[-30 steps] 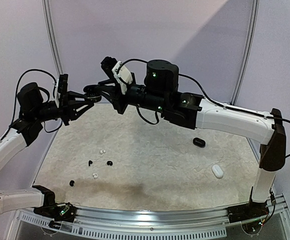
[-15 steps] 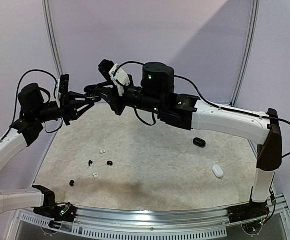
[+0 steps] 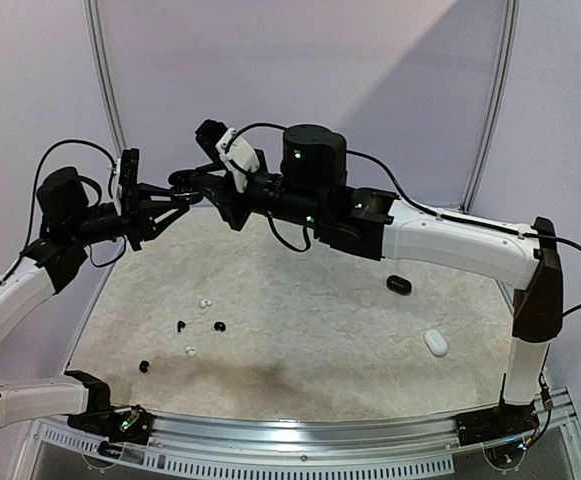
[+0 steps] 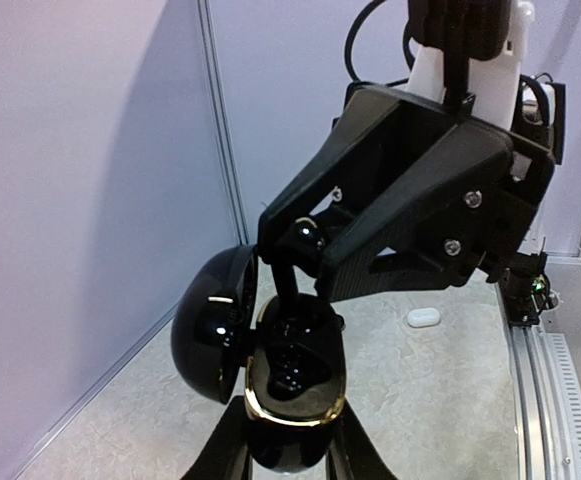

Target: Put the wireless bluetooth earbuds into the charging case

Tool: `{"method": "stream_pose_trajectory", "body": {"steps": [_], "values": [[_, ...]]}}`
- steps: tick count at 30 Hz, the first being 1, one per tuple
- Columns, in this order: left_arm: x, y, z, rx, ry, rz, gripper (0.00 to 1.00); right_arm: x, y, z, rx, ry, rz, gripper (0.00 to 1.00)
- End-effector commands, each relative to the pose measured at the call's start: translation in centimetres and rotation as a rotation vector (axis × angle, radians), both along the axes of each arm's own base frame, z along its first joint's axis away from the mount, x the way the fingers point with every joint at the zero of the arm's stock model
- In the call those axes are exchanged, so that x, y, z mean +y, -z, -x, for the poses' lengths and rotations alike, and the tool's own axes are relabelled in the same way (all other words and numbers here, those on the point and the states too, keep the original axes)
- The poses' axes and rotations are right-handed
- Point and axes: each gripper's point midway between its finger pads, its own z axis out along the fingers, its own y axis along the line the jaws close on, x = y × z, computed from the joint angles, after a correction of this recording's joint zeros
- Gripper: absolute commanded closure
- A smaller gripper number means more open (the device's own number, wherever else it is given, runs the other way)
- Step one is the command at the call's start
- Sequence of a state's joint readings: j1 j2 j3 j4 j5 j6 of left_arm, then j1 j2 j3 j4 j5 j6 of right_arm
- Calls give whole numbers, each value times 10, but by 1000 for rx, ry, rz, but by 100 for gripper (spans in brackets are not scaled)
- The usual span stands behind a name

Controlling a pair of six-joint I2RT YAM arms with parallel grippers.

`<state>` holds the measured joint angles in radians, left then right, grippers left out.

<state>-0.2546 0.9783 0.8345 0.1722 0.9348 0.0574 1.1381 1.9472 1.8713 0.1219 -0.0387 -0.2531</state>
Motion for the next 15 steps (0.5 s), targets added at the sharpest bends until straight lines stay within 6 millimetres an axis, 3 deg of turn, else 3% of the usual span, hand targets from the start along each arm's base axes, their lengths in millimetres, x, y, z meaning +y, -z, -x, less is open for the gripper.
{"method": "stream_pose_trajectory", "body": {"steps": [1,15], "values": [[-3,-8,5,-49,20,15,100,10,36,-8,34,27,92,81],[-2,-7,2,-34,6,18,100,15,40,-12,43,31,119,81]]}}
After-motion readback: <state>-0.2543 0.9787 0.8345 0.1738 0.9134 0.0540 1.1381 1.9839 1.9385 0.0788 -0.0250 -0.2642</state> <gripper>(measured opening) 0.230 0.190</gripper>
